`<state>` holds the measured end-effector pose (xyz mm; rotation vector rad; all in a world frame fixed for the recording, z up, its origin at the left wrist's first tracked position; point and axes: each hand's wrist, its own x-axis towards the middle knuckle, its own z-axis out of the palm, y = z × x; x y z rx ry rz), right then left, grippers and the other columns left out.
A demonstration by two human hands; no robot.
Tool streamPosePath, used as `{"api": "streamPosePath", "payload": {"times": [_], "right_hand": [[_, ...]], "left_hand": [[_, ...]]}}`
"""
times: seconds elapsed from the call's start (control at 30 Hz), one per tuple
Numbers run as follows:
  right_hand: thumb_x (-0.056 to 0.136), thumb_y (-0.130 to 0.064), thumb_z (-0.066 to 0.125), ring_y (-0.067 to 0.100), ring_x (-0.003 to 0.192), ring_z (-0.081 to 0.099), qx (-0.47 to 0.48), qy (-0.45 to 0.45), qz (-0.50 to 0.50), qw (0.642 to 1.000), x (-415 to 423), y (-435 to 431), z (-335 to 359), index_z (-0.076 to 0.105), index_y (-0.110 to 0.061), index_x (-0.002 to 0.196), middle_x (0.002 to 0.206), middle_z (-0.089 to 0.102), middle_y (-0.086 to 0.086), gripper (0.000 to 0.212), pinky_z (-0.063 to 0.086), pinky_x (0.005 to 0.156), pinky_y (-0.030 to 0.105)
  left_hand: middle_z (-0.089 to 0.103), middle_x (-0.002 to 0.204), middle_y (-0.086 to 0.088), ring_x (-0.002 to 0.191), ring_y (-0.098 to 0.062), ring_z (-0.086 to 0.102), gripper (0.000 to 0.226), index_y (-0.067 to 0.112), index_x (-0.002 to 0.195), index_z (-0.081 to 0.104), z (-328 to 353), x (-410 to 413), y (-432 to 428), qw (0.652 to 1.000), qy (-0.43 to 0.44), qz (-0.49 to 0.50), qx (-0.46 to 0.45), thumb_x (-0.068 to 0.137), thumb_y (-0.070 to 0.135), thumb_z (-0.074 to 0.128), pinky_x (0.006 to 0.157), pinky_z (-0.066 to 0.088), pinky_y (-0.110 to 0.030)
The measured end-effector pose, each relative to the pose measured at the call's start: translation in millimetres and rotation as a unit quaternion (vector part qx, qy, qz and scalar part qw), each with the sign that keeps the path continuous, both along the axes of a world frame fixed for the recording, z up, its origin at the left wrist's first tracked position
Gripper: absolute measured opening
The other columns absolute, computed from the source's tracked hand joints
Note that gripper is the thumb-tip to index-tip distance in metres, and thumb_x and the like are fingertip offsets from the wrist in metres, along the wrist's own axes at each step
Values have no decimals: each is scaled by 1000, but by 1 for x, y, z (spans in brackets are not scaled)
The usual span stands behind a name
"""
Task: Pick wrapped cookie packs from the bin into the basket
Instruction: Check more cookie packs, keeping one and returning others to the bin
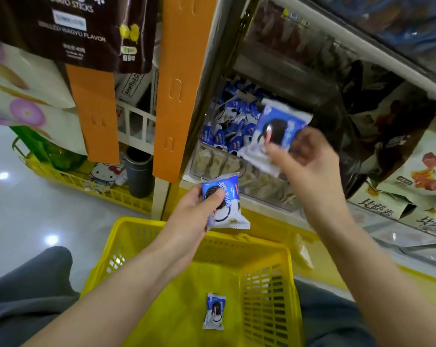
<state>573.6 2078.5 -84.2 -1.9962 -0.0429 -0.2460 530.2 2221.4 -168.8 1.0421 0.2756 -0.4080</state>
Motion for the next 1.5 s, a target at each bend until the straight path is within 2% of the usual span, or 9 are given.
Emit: {"api": "streamPosePath", "payload": {"times": [0.2, 0.4, 0.5, 0.87, 1.0, 1.1, 1.2, 1.37, 1.5], "right_hand": [[87, -25, 63, 23, 95, 63, -73, 73, -66, 993, 103, 20, -15, 54, -7, 115, 104, 65, 11, 34, 52, 88, 40], [81, -25, 68, 15, 71, 58, -271, 135, 27, 953, 134, 41, -28, 50, -18, 64, 72, 64, 7, 26, 44, 56, 21], [82, -25, 67, 16, 70, 61, -345, 162, 78, 921, 139, 39, -24, 56, -14, 60, 83, 70, 15, 27, 49, 62, 24], [92, -38, 53, 28, 95, 61, -375, 158, 76, 911, 133, 43, -24, 59, 3, 112, 105, 65, 20, 45, 47, 86, 36], [94, -28, 50, 2, 85, 56, -262, -44, 47, 963, 82, 31, -18, 57, -15, 112, 98, 62, -2, 23, 45, 75, 16], [93, -22, 50, -5, 75, 51, -210, -143, 79, 964, 29, 16, -25, 60, -17, 101, 87, 57, -10, 14, 38, 67, 6], [93, -28, 49, -3, 86, 51, -215, -72, 122, 966, -15, 0, -50, 58, -19, 108, 95, 56, -10, 19, 40, 76, 9], [89, -23, 58, 10, 81, 61, -85, 115, 85, 986, -48, -19, -87, 61, -21, 101, 92, 66, -5, 12, 51, 75, 26], [87, -8, 60, 13, 77, 60, 26, 181, 82, 980, -52, -28, -99, 64, -22, 82, 80, 67, -6, 14, 51, 68, 30]], "left_hand": [[66, 96, 1, 68, 1, 59, 19, 24, 111, 53, 2, 3, 4, 999, -29, 13, 38, 93, 22, 51, 62, 44, -15], [64, 98, 2, 60, 11, 60, 34, 21, 124, 47, 3, 6, 5, 997, -29, 8, 65, 90, 24, 54, 51, 44, -7], [65, 107, 5, 72, 11, 63, 35, 27, 124, 46, 4, 8, 5, 997, -36, 15, 62, 90, 26, 54, 55, 46, -6], [65, 105, 4, 75, 7, 64, 34, 24, 123, 46, 4, 10, 4, 996, -36, 24, 74, 90, 23, 55, 55, 46, -6], [52, 74, 6, 46, 9, 53, 31, 13, 121, 49, 1, 8, 1, 995, -35, 21, 89, 90, 17, 55, 45, 39, -6], [65, 77, 5, 60, 5, 61, 23, 15, 114, 53, 0, 6, -5, 996, -22, 17, 80, 91, 19, 54, 58, 49, -15], [70, 100, -9, 91, -20, 67, 22, 9, 112, 54, 0, 2, -12, 997, -12, 13, 81, 94, 21, 50, 87, 49, -38], [61, 75, -4, 59, -3, 58, 7, 14, 85, 51, -9, -7, -26, 988, -47, -17, 148, 91, 13, 52, 52, 44, -13], [50, 67, 1, 53, -2, 45, 19, 19, 77, 47, -23, -12, -33, 960, -108, -59, 251, 89, 4, 52, 47, 35, -13]]}}
